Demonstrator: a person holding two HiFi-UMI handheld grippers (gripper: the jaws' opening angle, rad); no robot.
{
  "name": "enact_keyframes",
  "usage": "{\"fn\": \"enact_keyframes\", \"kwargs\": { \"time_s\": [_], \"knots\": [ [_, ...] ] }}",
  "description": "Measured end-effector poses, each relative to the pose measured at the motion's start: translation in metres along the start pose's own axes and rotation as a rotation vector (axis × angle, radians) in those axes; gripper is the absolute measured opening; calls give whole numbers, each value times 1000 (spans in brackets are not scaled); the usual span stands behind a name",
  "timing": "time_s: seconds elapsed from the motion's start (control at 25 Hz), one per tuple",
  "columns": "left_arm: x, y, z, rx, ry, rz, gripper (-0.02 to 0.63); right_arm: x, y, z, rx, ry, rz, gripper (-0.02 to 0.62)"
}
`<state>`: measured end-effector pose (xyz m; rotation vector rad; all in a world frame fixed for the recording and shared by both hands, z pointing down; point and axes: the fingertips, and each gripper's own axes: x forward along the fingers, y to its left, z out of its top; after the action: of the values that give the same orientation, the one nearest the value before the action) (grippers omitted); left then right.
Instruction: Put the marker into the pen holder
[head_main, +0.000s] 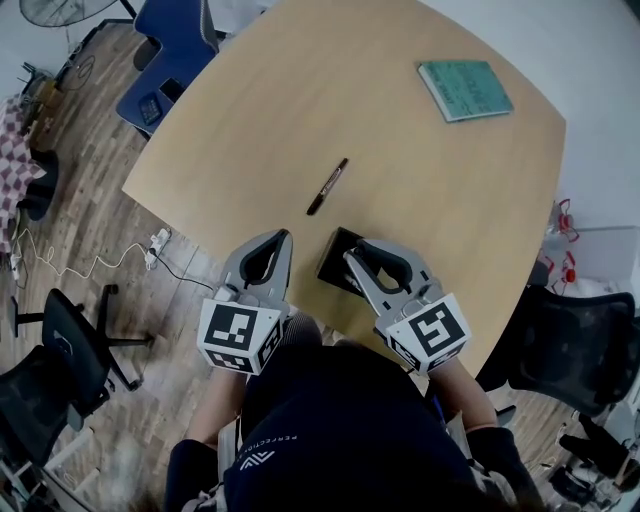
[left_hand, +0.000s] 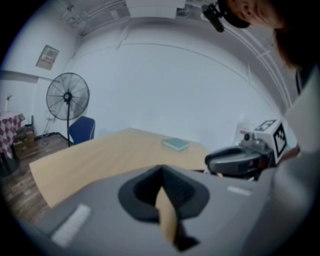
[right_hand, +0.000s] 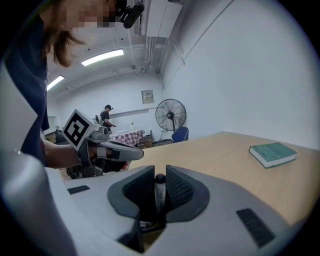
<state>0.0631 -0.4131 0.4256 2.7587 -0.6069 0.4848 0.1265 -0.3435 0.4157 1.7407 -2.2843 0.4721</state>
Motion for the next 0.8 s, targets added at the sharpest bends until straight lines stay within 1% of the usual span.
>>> {"fn": "enact_keyframes", "kwargs": {
  "time_s": [0.2,0.4,0.56,0.8],
  "knots": [
    [3,2,2,10,0,-18,5,0,-1,2,9,-3,-12,84],
    [4,1,6,22,-3,-31,5,-6,-6,7,17,-26,-55,83],
    [6,-1,9,27,-11,-31,5,-16,-12,15,29,-63,-76,78],
    [1,-12,12,44,-25,-30,5,-34,-17,21,36,-110,-110,64]
  ]
}}
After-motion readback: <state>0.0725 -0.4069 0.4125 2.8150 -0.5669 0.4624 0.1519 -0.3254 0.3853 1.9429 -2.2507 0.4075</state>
